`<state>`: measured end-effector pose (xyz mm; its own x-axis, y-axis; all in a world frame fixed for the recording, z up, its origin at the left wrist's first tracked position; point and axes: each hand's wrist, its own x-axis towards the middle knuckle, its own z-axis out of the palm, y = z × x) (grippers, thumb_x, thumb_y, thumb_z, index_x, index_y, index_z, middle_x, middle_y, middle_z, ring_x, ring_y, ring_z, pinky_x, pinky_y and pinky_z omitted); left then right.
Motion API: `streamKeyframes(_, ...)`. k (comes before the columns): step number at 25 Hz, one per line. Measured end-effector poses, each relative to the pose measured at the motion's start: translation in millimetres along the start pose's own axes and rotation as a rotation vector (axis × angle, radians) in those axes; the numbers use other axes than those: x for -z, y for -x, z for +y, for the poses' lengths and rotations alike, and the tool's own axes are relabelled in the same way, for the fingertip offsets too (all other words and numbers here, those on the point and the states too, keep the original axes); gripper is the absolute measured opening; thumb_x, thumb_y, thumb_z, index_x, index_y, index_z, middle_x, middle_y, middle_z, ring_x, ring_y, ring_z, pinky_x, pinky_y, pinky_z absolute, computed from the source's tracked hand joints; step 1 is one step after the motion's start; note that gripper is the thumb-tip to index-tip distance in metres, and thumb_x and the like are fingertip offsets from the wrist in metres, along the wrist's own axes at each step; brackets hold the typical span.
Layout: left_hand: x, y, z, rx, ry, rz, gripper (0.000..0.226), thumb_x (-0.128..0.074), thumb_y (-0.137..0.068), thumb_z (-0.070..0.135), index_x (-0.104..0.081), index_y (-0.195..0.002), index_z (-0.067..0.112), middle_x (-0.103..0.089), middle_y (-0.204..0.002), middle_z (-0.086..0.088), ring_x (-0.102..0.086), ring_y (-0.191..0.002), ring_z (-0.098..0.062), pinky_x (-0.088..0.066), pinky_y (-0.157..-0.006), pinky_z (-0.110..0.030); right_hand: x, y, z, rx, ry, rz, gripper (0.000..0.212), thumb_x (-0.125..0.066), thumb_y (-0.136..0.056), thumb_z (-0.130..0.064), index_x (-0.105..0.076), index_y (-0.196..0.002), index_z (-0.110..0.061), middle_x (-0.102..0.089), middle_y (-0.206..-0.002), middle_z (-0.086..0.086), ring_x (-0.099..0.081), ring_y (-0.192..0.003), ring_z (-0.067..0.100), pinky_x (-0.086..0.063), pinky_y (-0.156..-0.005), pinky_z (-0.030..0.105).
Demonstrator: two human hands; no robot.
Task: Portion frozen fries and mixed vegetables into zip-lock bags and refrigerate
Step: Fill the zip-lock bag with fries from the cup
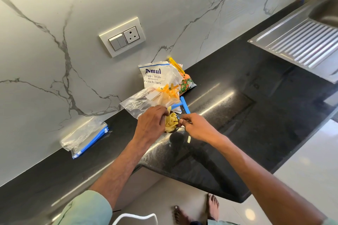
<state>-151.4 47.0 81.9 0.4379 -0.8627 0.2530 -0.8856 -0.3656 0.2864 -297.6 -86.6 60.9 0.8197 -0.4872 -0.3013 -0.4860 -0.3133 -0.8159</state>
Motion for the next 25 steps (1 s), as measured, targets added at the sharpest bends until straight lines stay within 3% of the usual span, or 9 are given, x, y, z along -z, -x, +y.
streamKeyframes(3, -2, 1, -7, 0.102, 0.071, 0.045, 0.009, -0.075, -0.090, 0.014, -0.073, -0.096, 0.021, -0.076, -0.098, 0.005, -0.070, -0.086, -0.015, -0.059, -0.072, -0.031, 0, 0, 1, -0.012, -0.043, -0.007, 0.023, -0.052, -0.109, -0.025, -0.074, -0.109, -0.018, -0.063, -0.076, -0.009, -0.053, -0.064, 0.003, -0.037, -0.059, 0.016)
streamKeyframes(7, 0, 1, -2, 0.139, 0.082, 0.154, 0.010, -0.074, -0.091, 0.015, -0.072, -0.096, 0.023, -0.075, -0.095, 0.008, -0.067, -0.083, -0.011, -0.057, -0.068, -0.029, -2, 1, 0, 0.012, -0.039, 0.002, 0.021, -0.053, -0.109, -0.025, -0.073, -0.104, -0.021, -0.061, -0.075, -0.014, -0.053, -0.065, 0.002, -0.038, -0.061, 0.017)
streamKeyframes(12, 3, -5, -9, 0.276, 0.095, 0.227, 0.018, -0.079, -0.085, 0.010, -0.070, -0.093, 0.024, -0.072, -0.088, 0.007, -0.066, -0.081, -0.012, -0.058, -0.067, -0.032, -3, 3, 5, 0.044, -0.090, -0.069, 0.022, -0.054, -0.108, -0.026, -0.073, -0.098, -0.028, -0.071, -0.092, -0.007, -0.067, -0.090, 0.012, -0.056, -0.085, 0.032)
streamKeyframes(14, 5, -8, -17, 0.363, 0.146, 0.240, 0.024, -0.080, -0.080, 0.003, -0.064, -0.085, 0.021, -0.065, -0.082, 0.007, -0.061, -0.071, -0.013, -0.047, -0.060, -0.024, -3, 7, 8, 0.052, -0.173, -0.086, 0.020, -0.055, -0.108, -0.026, -0.074, -0.103, -0.028, -0.074, -0.099, -0.003, -0.069, -0.096, 0.017, -0.060, -0.091, 0.033)
streamKeyframes(16, 9, -9, -23, 0.372, 0.130, 0.237, 0.027, -0.076, -0.079, -0.002, -0.056, -0.083, 0.016, -0.058, -0.087, 0.001, -0.053, -0.068, -0.016, -0.038, -0.056, -0.024, -2, 13, 11, 0.064, -0.243, -0.076, 0.020, -0.055, -0.108, -0.024, -0.074, -0.106, -0.027, -0.074, -0.099, 0.000, -0.069, -0.092, 0.013, -0.059, -0.089, 0.026)
streamKeyframes(19, 13, -5, -29, 0.226, -0.008, 0.183, 0.020, -0.071, -0.082, -0.007, -0.059, -0.092, 0.006, -0.053, -0.107, -0.013, -0.056, -0.071, -0.023, -0.052, -0.054, -0.036, 5, 20, 9, 0.076, -0.293, -0.032, 0.020, -0.055, -0.108, -0.023, -0.074, -0.105, -0.027, -0.074, -0.089, 0.003, -0.060, -0.074, 0.007, -0.054, -0.069, 0.017)
streamKeyframes(21, 10, -2, -34, 0.101, -0.099, 0.130, 0.028, -0.075, -0.084, -0.004, -0.061, -0.105, 0.007, -0.047, -0.123, -0.018, -0.063, -0.078, -0.028, -0.058, -0.052, -0.040, 12, 23, 7, 0.062, -0.352, -0.026, 0.022, -0.053, -0.109, -0.020, -0.075, -0.107, -0.022, -0.066, -0.067, -0.012, -0.049, -0.059, 0.001, -0.044, -0.056, 0.013)
streamKeyframes(23, 6, 1, -40, 0.040, -0.134, 0.108, 0.034, -0.078, -0.084, -0.001, -0.059, -0.110, 0.011, -0.041, -0.129, -0.017, -0.064, -0.082, -0.028, -0.060, -0.050, -0.040, 18, 24, 6, 0.052, -0.363, -0.012, 0.023, -0.052, -0.109, -0.020, -0.075, -0.108, -0.021, -0.058, -0.058, -0.018, -0.044, -0.052, -0.001, -0.037, -0.051, 0.012)
streamKeyframes(25, 3, 2, -43, 0.011, -0.145, 0.112, 0.022, -0.080, -0.085, 0.002, -0.066, -0.101, 0.009, -0.042, -0.130, -0.018, -0.065, -0.084, -0.027, -0.061, -0.050, -0.039, 23, 22, 6, 0.053, -0.322, 0.019, 0.024, -0.053, -0.109, -0.025, -0.076, -0.106, -0.026, -0.059, -0.063, -0.015, -0.046, -0.054, -0.001, -0.038, -0.054, 0.014)
